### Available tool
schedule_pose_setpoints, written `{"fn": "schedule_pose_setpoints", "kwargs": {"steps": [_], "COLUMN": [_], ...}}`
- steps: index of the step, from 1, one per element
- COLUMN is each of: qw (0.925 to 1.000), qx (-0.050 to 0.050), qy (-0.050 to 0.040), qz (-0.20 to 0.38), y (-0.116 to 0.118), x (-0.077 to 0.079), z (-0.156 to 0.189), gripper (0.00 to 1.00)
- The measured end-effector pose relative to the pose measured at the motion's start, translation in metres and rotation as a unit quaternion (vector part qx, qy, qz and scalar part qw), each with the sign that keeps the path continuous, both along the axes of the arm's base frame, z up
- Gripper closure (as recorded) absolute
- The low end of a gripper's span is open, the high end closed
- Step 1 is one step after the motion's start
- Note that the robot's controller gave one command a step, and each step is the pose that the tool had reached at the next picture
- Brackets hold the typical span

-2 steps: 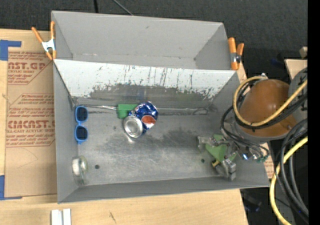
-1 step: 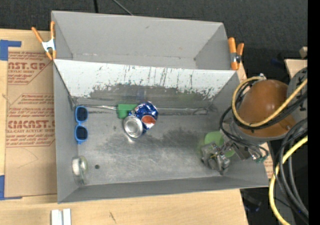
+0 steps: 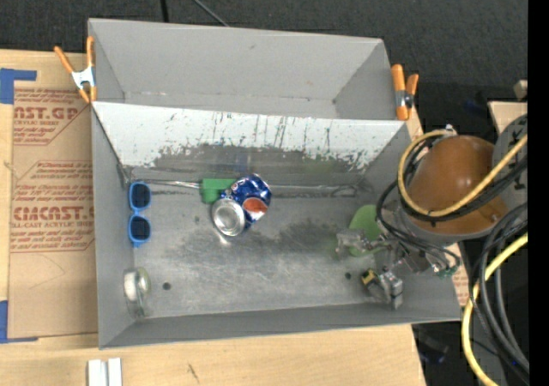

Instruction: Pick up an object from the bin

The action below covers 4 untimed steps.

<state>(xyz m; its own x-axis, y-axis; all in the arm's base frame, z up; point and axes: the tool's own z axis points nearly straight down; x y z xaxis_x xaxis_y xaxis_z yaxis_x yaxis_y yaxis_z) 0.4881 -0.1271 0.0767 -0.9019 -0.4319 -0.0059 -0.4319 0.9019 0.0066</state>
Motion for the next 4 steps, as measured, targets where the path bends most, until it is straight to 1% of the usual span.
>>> {"fn": "schedule_pose_setpoints", "kwargs": {"steps": [1,2,3,4], "qw": [0.9999,0.9999,1.0000,1.0000], "qx": [-0.001,-0.004,-0.005,-0.004], "qy": [-0.0018,-0.0055,-0.0029,-0.0054], "qz": [0.010,0.009,0.005,-0.006], "y": [-0.024,-0.027,-0.005,0.028], "x": [0.006,0.008,0.003,0.045], "z": [-0.002,0.001,0.100,0.183], "gripper": [0.00,1.00,1.00,1.00]}}
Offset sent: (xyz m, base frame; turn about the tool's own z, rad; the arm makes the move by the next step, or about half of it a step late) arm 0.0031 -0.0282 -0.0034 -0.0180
